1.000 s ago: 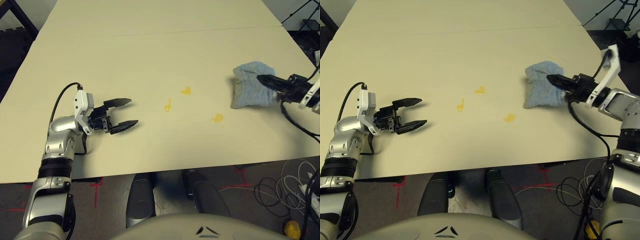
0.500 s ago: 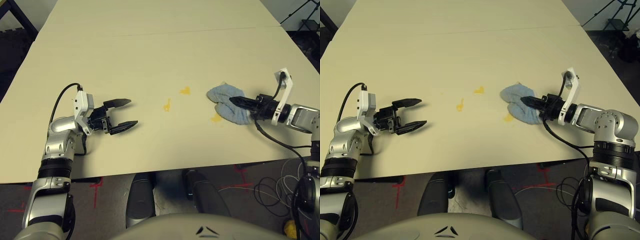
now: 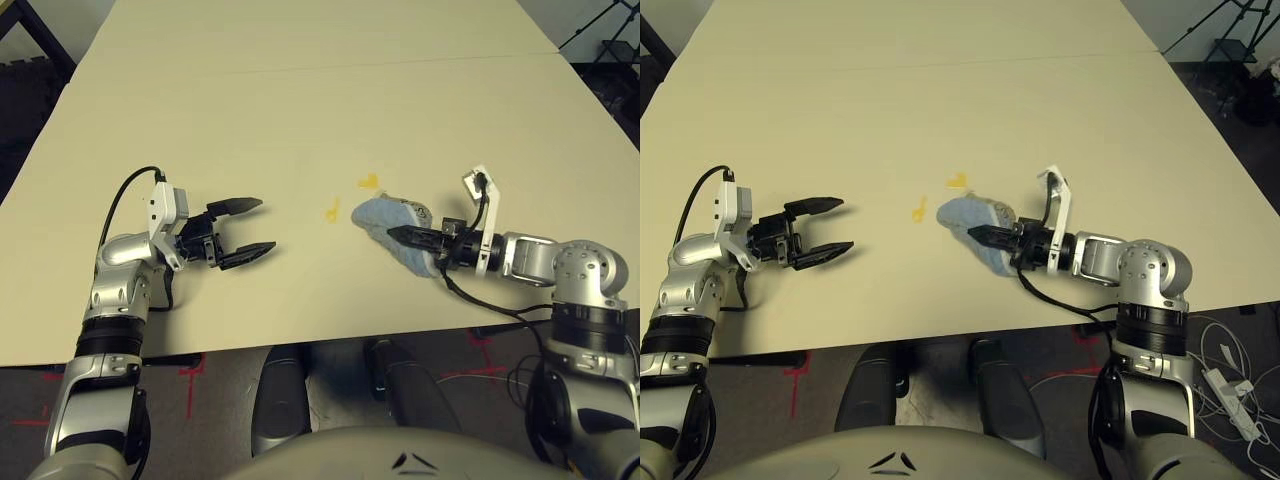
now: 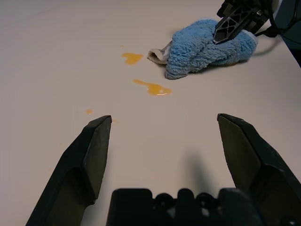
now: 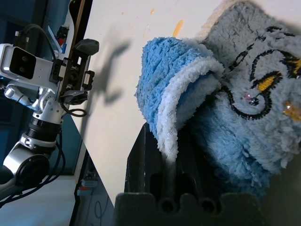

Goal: Wipe the water off the table with a rag.

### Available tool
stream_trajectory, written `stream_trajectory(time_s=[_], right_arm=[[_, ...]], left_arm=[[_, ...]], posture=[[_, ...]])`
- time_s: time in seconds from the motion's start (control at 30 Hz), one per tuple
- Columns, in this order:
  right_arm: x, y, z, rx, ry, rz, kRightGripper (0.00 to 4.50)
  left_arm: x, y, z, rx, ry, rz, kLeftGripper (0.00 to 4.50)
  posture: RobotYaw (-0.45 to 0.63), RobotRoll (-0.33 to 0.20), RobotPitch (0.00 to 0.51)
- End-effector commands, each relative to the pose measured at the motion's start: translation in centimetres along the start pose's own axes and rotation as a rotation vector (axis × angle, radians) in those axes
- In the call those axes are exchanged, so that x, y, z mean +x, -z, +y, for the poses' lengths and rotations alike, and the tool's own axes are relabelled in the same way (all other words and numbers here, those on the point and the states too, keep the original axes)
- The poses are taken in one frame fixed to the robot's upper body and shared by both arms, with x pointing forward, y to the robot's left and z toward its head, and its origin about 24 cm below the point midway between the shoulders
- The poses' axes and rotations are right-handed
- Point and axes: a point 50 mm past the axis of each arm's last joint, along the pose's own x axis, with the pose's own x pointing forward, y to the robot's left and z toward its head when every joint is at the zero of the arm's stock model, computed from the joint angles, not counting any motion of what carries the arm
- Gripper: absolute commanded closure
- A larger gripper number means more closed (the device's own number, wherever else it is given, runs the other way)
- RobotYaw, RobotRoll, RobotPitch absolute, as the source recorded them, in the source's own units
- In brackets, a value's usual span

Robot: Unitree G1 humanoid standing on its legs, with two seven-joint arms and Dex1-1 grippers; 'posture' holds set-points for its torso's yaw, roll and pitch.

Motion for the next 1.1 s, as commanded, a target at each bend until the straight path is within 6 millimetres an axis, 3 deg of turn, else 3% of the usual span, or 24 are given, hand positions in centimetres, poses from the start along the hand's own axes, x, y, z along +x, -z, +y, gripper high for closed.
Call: stream_trajectory(time_s=[0.03,0.33,0.47,0.57,0.8,0.97,1.1], right_arm=[[-2.1,0.4,-1.8,0.040,0.104,0.002,4.49],[-9.9,-3.9,-3.7,-0.058,0.312,-0.157,4.49],[-10.7,-6.6,-3.0,-0.110,0.289,-0.282,4.49],[-10.0,-8.5,-2.1,-0.152,0.234,-0.377,4.49],[-5.7,-12.5,-0.2,-0.198,0.132,-0.575,4.49],[-3.0,-13.4,-0.4,-0.187,0.145,-0.568,4.49],[-0.7,-13.0,-2.0,-0.141,0.218,-0.504,4.49]], left_arm=[[-0.2,0.3,-0.2,0.003,0.011,0.025,0.00],[0.3,0.5,0.0,0.006,0.015,0.018,0.00],[0.4,0.6,0.0,0.007,0.019,0.016,0.00],[0.5,0.6,0.1,0.009,0.020,0.014,0.00],[0.5,0.6,0.3,0.018,0.010,0.012,0.00],[0.2,0.5,0.5,0.023,-0.019,0.007,0.00],[-0.3,0.3,0.8,0.035,-0.050,0.017,0.00]], posture=[[0.15,0.000,0.203],[0.13,0.000,0.198],[0.12,0.000,0.195],[0.12,0.000,0.195],[0.13,0.000,0.195],[0.15,0.000,0.198],[0.17,0.000,0.199]])
